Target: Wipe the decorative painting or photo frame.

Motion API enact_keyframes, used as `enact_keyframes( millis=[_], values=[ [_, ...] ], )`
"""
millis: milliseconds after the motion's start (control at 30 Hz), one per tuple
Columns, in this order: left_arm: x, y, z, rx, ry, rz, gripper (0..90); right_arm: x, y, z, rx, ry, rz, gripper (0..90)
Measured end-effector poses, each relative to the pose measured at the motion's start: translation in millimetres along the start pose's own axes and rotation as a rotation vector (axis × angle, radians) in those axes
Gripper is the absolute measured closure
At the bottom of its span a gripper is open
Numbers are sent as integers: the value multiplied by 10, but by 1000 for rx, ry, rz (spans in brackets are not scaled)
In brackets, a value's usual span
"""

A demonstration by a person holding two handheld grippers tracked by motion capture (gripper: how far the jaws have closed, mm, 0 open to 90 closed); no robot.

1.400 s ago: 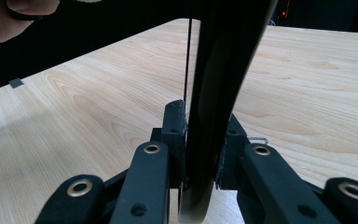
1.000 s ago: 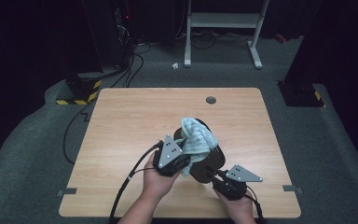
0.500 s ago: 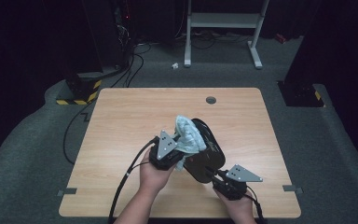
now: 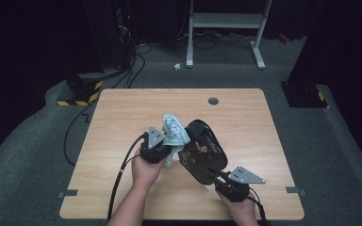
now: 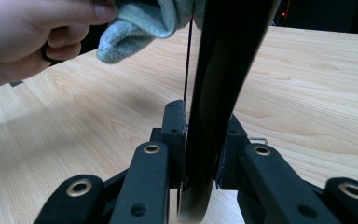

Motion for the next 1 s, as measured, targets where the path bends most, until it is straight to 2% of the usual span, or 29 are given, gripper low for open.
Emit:
enact_keyframes(
  millis=[167,300,367,567,733,1000],
  values=[
    [-37,107,-8,13,18,28,690,1,1,1,-1,3,1,770],
    [-90,252,-53,39,47,60,690,-4,-1,3,0,0,2,769],
    [-95,267,-61,42,49,63,690,-3,1,3,1,0,2,770],
    [-200,471,-187,102,86,96,690,-6,1,5,0,0,3,770],
    [-281,719,-289,169,114,133,690,-5,0,4,0,-1,2,770],
    [-350,987,-338,208,136,189,689,-6,3,5,0,0,2,769]
  ],
)
Point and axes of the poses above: each handheld gripper's, and its own axes: x roughly forward along the jaws, z roughly out of its underside, y roughly to its right, the point moved 1 cm from there along x, roughly forward along the jaws, and after that the axes turned 7 degrees about x, right-handed, at the moved point
